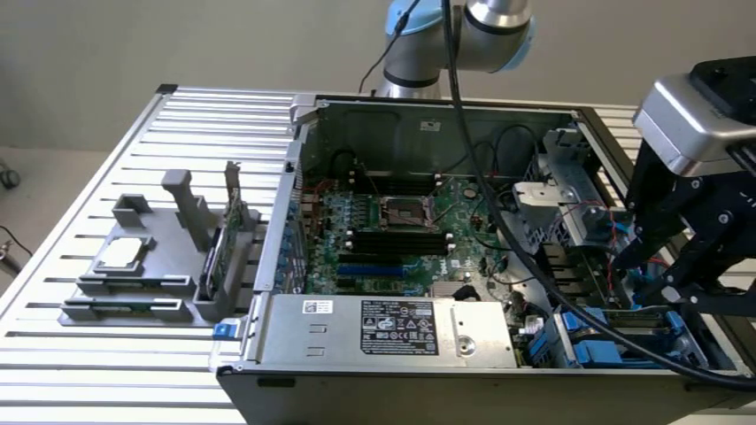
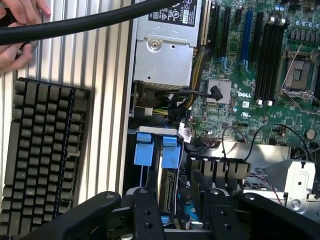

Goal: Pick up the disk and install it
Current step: 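Insert the disk into the insertion slot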

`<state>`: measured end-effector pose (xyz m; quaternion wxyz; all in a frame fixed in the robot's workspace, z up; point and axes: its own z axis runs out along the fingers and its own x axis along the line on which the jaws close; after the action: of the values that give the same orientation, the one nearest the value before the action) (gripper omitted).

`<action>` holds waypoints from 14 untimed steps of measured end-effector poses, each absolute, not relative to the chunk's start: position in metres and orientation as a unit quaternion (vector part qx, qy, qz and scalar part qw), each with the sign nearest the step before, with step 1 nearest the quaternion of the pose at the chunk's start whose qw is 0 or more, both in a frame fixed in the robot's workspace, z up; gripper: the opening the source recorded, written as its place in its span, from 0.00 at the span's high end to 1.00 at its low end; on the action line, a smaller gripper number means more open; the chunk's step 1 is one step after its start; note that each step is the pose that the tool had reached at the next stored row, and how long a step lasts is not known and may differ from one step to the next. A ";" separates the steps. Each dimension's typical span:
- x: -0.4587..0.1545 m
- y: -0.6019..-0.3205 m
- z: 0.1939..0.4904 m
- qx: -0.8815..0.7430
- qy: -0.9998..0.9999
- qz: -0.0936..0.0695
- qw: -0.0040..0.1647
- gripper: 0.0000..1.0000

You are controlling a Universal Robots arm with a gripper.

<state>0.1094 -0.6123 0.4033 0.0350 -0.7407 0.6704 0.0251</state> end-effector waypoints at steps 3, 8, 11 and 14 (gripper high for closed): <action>0.110 -0.612 0.398 -0.744 0.666 0.024 0.036 0.75; 0.113 -0.612 0.391 -0.748 0.662 0.021 0.039 0.89; 0.118 -0.612 0.388 -0.749 0.661 0.020 0.039 0.89; 0.124 -0.612 0.384 -0.750 0.660 0.020 0.040 0.89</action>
<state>0.1237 -0.6122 0.3844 0.0398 -0.7500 0.6599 0.0199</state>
